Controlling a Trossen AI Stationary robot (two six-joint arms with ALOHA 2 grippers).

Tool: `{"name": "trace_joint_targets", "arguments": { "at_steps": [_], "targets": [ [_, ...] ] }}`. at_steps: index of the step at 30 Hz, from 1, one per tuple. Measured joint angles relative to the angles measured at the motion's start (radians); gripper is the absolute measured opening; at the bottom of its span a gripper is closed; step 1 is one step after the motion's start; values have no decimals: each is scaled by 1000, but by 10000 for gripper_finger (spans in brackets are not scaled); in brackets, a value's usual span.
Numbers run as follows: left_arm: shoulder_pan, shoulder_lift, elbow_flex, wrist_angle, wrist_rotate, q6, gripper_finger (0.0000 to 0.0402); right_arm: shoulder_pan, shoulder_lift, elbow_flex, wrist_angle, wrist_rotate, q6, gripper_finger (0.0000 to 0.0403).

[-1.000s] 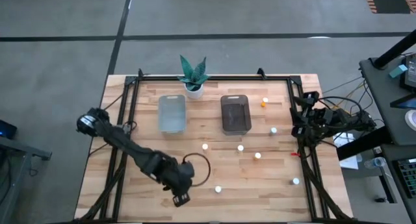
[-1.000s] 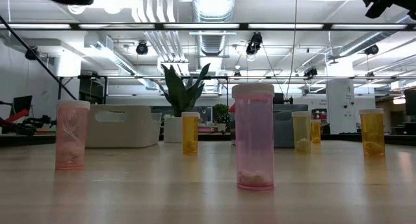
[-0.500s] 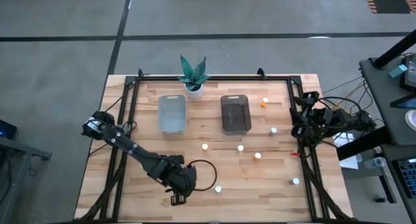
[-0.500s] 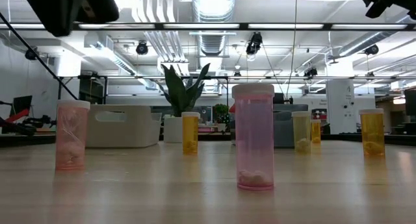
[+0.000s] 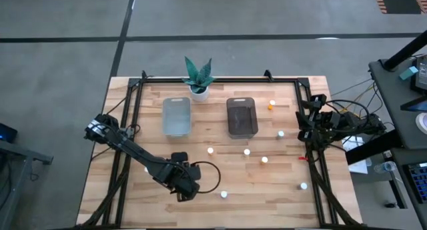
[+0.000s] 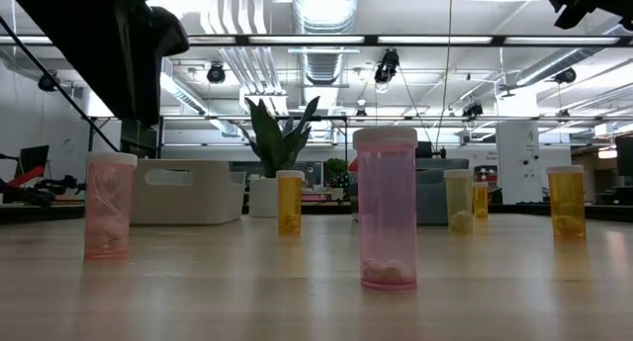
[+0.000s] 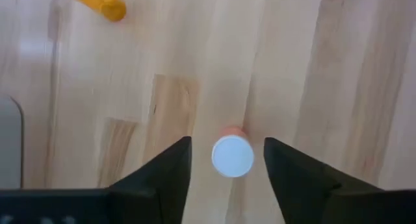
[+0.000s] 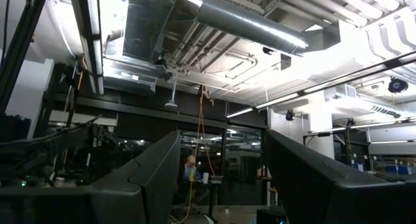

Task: Pick and place medicine bottles into bin by pill shape (circle, oval)
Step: Put the left pink tablet bottle into the gray bin

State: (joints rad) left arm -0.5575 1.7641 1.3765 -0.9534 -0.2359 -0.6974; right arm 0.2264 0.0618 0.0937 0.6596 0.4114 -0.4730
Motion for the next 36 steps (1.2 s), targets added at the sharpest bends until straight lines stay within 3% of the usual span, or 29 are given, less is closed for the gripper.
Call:
{"name": "trace_joint_targets", "arguments": {
  "at_steps": [19, 36],
  "targets": [
    [0, 0, -92, 100, 48, -23, 193, 0, 0, 0, -11, 1, 0, 215],
    [0, 0, -127, 132, 53, -30, 103, 0, 0, 0, -13, 1, -1, 215]
  ]
}}
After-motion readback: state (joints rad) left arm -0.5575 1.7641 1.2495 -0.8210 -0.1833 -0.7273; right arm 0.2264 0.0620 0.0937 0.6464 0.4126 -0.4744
